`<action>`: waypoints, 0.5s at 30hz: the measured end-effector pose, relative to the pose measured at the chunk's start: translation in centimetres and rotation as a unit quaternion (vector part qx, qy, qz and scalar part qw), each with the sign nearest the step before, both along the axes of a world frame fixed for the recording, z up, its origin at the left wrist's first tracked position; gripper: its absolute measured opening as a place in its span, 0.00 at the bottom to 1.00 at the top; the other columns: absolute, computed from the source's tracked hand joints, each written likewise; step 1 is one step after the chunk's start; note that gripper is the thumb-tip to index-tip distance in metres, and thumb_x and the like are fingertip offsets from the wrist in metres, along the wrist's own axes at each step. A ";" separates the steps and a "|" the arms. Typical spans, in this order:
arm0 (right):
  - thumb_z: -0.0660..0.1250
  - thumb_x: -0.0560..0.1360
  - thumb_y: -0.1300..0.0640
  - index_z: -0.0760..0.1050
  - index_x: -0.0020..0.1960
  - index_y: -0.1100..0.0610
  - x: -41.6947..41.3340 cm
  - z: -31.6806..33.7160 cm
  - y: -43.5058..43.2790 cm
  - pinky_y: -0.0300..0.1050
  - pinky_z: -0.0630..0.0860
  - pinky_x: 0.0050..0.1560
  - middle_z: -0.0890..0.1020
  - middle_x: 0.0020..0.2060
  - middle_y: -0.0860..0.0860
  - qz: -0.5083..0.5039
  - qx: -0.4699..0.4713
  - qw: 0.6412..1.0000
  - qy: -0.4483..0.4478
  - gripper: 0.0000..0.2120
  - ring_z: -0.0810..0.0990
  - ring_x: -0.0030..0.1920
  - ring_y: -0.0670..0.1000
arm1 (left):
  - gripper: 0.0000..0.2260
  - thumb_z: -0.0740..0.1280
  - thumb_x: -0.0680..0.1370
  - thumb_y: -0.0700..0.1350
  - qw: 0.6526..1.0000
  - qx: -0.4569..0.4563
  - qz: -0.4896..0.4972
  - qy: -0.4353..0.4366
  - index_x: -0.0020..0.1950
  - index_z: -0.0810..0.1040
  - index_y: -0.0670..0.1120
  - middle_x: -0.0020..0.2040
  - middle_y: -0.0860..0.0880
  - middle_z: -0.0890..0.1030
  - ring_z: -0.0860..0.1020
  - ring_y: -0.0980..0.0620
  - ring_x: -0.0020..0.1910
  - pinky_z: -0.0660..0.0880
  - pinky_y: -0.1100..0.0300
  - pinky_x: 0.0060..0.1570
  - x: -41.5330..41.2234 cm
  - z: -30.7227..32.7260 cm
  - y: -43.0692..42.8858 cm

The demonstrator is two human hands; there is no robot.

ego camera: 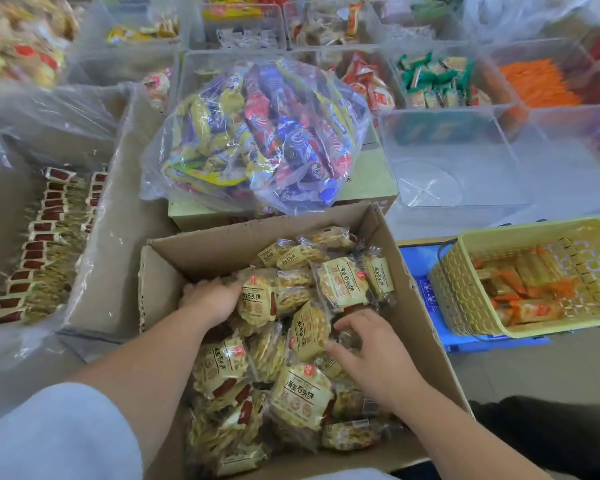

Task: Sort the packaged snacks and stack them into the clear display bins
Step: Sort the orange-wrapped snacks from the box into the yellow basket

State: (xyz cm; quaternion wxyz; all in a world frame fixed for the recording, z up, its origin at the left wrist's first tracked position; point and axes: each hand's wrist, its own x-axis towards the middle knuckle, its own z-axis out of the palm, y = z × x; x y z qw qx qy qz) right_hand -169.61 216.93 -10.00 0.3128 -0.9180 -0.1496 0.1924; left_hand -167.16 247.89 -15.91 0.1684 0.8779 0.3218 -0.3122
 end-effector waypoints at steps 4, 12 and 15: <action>0.70 0.77 0.41 0.77 0.62 0.47 -0.2 -0.2 -0.2 0.41 0.75 0.60 0.74 0.57 0.41 -0.002 0.000 1.000 0.004 0.17 0.73 0.58 0.41 | 0.35 0.51 0.78 0.72 0.999 -0.017 0.041 -0.011 0.67 0.79 0.48 0.65 0.42 0.80 0.77 0.40 0.61 0.73 0.52 0.60 -0.4 -0.8 -0.7; 0.69 0.77 0.40 0.77 0.61 0.47 0.0 0.1 0.2 0.46 0.75 0.61 0.75 0.57 0.42 -0.003 -0.015 0.999 0.028 0.17 0.73 0.60 0.45 | 0.24 0.75 0.71 0.62 0.897 -0.249 0.346 -0.119 0.51 0.78 0.43 0.46 0.45 0.83 0.82 0.43 0.44 0.79 0.54 0.46 -1.4 -0.9 -1.9; 0.69 0.77 0.40 0.77 0.61 0.47 -0.2 0.1 0.3 0.46 0.75 0.61 0.75 0.57 0.43 -0.005 -0.019 0.999 0.033 0.17 0.73 0.60 0.45 | 0.24 0.77 0.72 0.56 0.873 -0.302 0.370 -0.099 0.59 0.82 0.40 0.47 0.41 0.87 0.86 0.40 0.45 0.83 0.45 0.52 -2.3 -0.7 -1.7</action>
